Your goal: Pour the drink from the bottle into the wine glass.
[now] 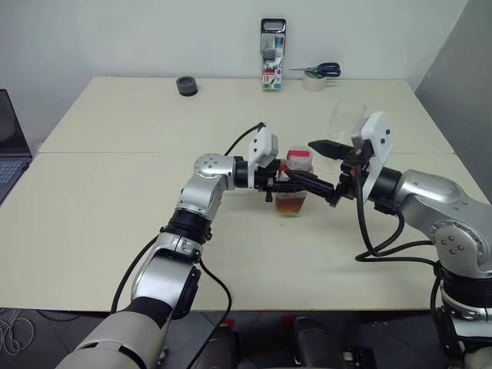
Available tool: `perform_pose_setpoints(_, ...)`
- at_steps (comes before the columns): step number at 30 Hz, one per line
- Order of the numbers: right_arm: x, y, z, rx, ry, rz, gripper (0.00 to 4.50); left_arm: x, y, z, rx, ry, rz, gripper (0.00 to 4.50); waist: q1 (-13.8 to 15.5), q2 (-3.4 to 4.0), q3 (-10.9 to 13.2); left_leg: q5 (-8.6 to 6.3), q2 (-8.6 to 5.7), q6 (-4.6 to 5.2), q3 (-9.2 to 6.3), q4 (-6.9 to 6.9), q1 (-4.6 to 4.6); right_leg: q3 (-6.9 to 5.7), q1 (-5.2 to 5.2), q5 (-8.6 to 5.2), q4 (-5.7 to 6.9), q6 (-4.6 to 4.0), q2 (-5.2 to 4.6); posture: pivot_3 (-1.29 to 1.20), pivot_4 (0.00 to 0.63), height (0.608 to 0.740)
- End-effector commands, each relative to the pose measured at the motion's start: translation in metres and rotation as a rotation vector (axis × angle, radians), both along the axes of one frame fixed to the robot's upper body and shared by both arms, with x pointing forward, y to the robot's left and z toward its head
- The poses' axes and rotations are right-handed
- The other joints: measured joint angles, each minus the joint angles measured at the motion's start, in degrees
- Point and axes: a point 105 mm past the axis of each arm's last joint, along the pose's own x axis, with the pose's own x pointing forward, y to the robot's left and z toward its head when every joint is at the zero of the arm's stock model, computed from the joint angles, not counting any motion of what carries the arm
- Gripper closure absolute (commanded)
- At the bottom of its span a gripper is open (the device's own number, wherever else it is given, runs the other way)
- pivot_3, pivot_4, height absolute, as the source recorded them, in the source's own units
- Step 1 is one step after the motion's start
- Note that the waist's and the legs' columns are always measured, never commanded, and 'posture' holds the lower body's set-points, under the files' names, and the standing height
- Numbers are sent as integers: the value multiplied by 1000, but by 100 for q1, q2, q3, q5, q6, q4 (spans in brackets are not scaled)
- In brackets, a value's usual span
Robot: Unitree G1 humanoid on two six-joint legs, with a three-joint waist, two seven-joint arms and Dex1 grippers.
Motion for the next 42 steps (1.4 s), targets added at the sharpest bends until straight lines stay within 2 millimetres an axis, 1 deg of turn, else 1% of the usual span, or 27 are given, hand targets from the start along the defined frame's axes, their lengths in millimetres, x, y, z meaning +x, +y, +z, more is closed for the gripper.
perform_pose_setpoints(1, 0, 4, 14, 17, -69, 14, 0, -6, -3, 11, -30, -53, -27, 2811, -1, 0, 0, 0, 0, 0, 0, 0, 0, 0, 0, 0, 0, 0, 0, 0, 150, 740)
perform_pose_setpoints(2, 1, 5, 15, 19, -71, 15, 0, -6, -3, 11, -29, -53, -26, 2811, -1, 0, 0, 0, 0, 0, 0, 0, 1, 0, 0, 0, 0, 0, 0, 0, 150, 740)
perform_pose_setpoints(5, 2, 6, 14, 18, -75, 16, 567, -7, -2, 10, -28, -53, -26, 2811, -3, 0, 0, 0, 1, 0, 0, 0, 1, 0, 0, 0, 2, 0, 0, 0, 150, 740)
perform_pose_setpoints(11, 1, 8, 8, -32, -95, 26, 2697, -7, -2, 9, -28, -51, -24, 2811, -4, 0, 0, 0, 0, 0, 0, 0, 0, 0, 0, 0, 2, 0, 0, 0, 150, 740)
perform_pose_setpoints(15, 0, 8, 6, -52, -107, 32, 2716, -7, -2, 9, -30, -50, -21, 2812, -4, 0, 0, 0, 0, 0, -1, 0, 0, 0, 0, 0, 1, 0, 0, 0, 150, 740)
perform_pose_setpoints(17, -1, 7, 7, -96, -158, 27, 2716, -7, -2, 8, -31, -46, -19, 2812, -3, 0, 0, 0, 0, 0, 0, 0, 0, 0, 0, 0, 1, 0, 0, 0, 150, 740)
perform_pose_setpoints(20, -4, 7, 11, -200, -283, 24, 2718, -7, -1, 6, -31, -34, -11, 2826, -4, 0, 0, 0, 0, 0, 0, 0, 0, 0, 0, 0, -1, 0, 0, 0, 150, 740)
perform_pose_setpoints(24, -9, 8, 12, -245, -345, 35, 2769, -7, 0, 6, -32, -27, -5, 2829, -2, 0, 0, 0, 1, 0, -1, 0, 0, -1, 0, 0, -2, 0, 1, 0, 150, 740)
perform_pose_setpoints(26, -11, 7, 12, -216, -338, 35, 2775, -7, 0, 6, -33, -25, -3, 2829, 1, 0, 0, 0, 1, 0, 0, 0, 0, 0, 0, 0, -2, 0, 0, 0, 150, 740)
perform_pose_setpoints(27, -12, 3, 16, -158, -314, 21, 2775, -7, 0, 6, -34, -23, 1, 2829, 2, 0, 0, 0, 1, 0, 0, 0, 0, 0, 0, 0, -2, 0, 0, 0, 150, 740)
perform_pose_setpoints(29, -13, -11, 24, -26, -256, -30, 2775, -5, 2, 5, -37, -17, 19, 2829, 10, 0, 0, 0, 2, -1, -2, 0, 0, -1, 1, 0, -2, 0, 1, 0, 150, 740)
perform_pose_setpoints(31, -14, -26, 26, 39, -211, -83, 2776, -2, 6, 4, -40, -11, 45, 2829, 30, 0, 0, 1, 0, -1, -1, 1, -2, 0, 1, 0, -1, 0, -2, 0, 150, 740)
perform_pose_setpoints(35, -19, -50, 8, 104, -97, -176, 2777, 4, 14, 5, -50, 2, 96, 2829, 71, 0, 0, 0, 0, 0, -1, 1, 0, 0, 3, 0, -1, 0, -3, 0, 150, 740)
perform_pose_setpoints(37, -16, -63, -17, 89, -27, -269, 2777, 7, 20, 5, -55, 2, 125, 2829, 87, 0, -1, 0, 0, 1, -2, -2, 0, -1, 3, 0, 0, 0, -2, 0, 150, 740)
perform_pose_setpoints(39, -4, -83, -58, 32, 45, -443, 2777, 10, 27, 8, -69, 4, 162, 2829, 86, -1, -2, -1, 0, 1, 2, -1, 2, 3, 3, 0, 3, 0, -1, 0, 150, 740)
perform_pose_setpoints(42, 3, -98, -99, -39, 105, -559, 2777, 11, 32, 9, -74, 4, 186, 2829, 74, -1, -2, -1, -2, 1, 13, 1, 8, 13, 2, 0, 13, 0, 0, 0, 150, 740)
